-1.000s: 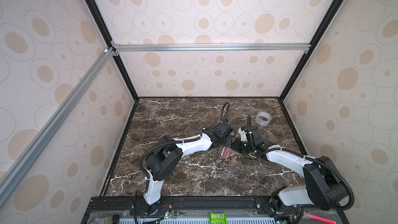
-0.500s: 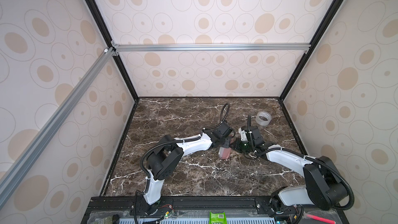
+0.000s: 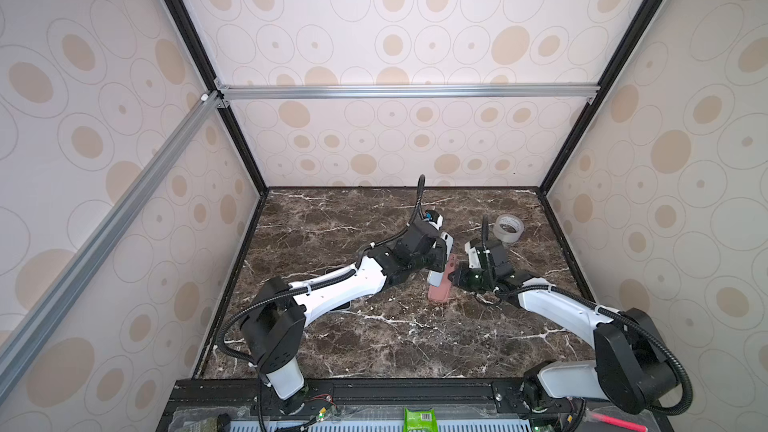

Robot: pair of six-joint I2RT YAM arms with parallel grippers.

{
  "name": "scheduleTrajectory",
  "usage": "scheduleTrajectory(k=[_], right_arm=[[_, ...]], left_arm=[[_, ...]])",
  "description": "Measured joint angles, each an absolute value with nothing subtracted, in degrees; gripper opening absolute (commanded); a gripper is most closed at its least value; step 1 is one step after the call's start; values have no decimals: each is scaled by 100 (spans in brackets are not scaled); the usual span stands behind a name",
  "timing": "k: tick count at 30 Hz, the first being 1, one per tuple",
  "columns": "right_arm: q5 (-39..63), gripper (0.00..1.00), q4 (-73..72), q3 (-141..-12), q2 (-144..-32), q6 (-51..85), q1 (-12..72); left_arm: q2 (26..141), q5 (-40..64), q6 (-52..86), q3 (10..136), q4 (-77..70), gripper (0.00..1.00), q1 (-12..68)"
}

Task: Take the phone out of the phone case
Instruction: Place the phone case at the center of the table.

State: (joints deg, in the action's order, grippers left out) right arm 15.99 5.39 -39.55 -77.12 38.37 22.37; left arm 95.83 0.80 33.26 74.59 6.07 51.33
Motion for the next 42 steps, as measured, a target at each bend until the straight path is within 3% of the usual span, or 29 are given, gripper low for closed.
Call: scheduleTrajectory(k=[4, 10, 18, 19, 22, 25, 33, 42], right_arm=[[2158, 0, 832, -4342, -7953, 3640, 1844], [3301, 0, 1911, -6049, -9282, 2899, 1284], [3822, 4, 3251, -7642, -10914, 2060, 1013], [3887, 8, 3365, -7819, -11120, 1977, 974], [3948, 34, 3601, -8152, -11572, 1848, 860], [3883, 54, 3800, -8294, -11767, 1789, 799], [2923, 67, 3883, -8143, -11253, 1892, 768], [2073, 67, 3367, -6521, -8390, 2823, 742]], left_arm=[[9539, -255, 3138, 7463, 864, 0, 5094], [9717, -1184, 2773, 7706, 1946, 0, 5017], [10134, -1896, 2550, 8034, 2655, 0, 4779], [10228, -1959, 2541, 8119, 2705, 0, 4742], [10573, -2121, 2510, 8444, 2851, 0, 4628], [10932, -2204, 2480, 8770, 2950, 0, 4550], [11852, -2246, 2462, 9585, 3240, 0, 4473], [12923, -2410, 2718, 10978, 3955, 1, 4506]])
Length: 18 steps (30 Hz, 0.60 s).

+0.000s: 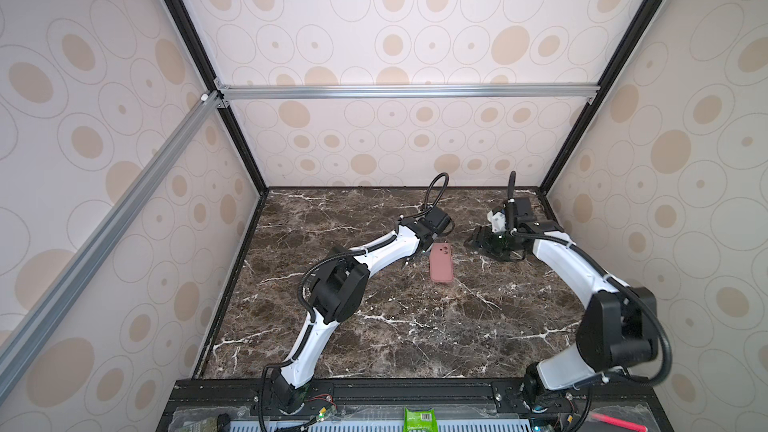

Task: Take the phone out of the phone case
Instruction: Place the phone case at the center of the table.

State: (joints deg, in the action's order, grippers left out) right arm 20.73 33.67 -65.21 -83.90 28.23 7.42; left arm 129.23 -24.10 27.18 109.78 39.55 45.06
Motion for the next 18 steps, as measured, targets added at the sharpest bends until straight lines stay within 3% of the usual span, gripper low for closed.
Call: scheduleTrajectory(k=[8, 18], right_arm=[[1367, 66, 3339, -5284, -6785, 3328, 714], [1278, 65, 3385, -5046, -6302, 3435, 705]], left_arm=[[13290, -2657, 2961, 11399, 4534, 2, 4539], [13701, -3015, 3186, 11865, 4906, 4, 4652]])
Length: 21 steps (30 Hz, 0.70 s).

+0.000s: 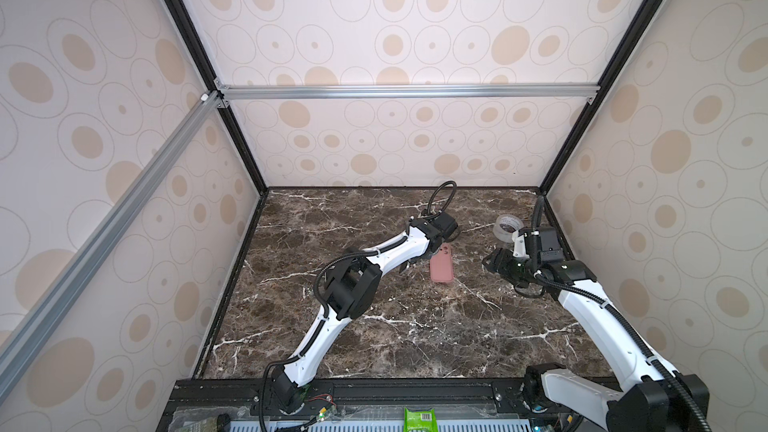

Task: Take the phone out of the phone case
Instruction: Place the phone case at the center of the table.

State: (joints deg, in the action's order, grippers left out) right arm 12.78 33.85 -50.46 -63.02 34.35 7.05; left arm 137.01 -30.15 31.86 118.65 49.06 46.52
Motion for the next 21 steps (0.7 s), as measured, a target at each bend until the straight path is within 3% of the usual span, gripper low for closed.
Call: scheduleTrajectory(k=[8, 21], right_arm=[[1278, 64, 3446, -4998, -6171, 3428, 705], [1234, 64, 3583, -4991, -5986, 3297, 705]], left_arm=[[13826, -3183, 3369, 11998, 5085, 5, 4678], [14051, -3297, 3612, 12208, 5172, 17, 4705]])
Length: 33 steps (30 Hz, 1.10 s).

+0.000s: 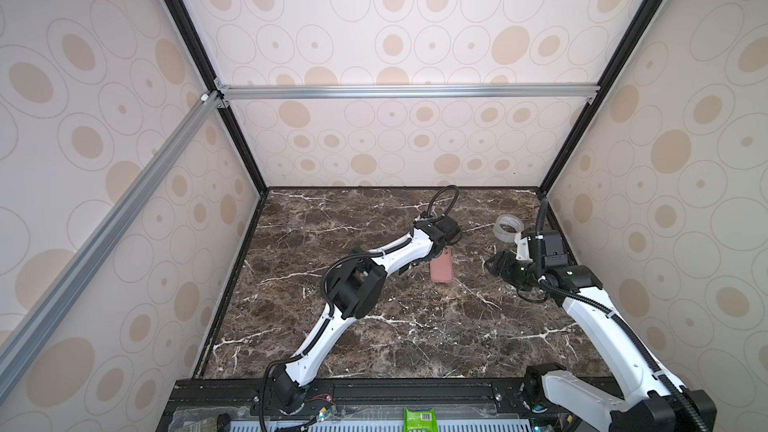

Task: Take the phone out of the phone case
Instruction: Place the phone at the center of the table.

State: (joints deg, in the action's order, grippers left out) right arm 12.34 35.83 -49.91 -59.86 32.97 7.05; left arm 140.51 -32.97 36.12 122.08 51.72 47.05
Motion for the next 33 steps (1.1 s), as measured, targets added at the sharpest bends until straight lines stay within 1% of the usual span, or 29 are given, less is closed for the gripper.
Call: scheduleTrajectory(k=[6, 22, 33], right_arm=[[1236, 64, 3590, -4984, -5983, 3251, 705], [1236, 64, 3603, -4978, -5966, 3205, 705], [1234, 63, 3625, -4932, -5966, 3205, 705]], left_arm=[[14057, -3253, 3671, 12208, 5151, 18, 4716], [14147, -3006, 3763, 12210, 4936, 32, 4733], [14151, -2814, 3793, 12210, 4836, 35, 4731]])
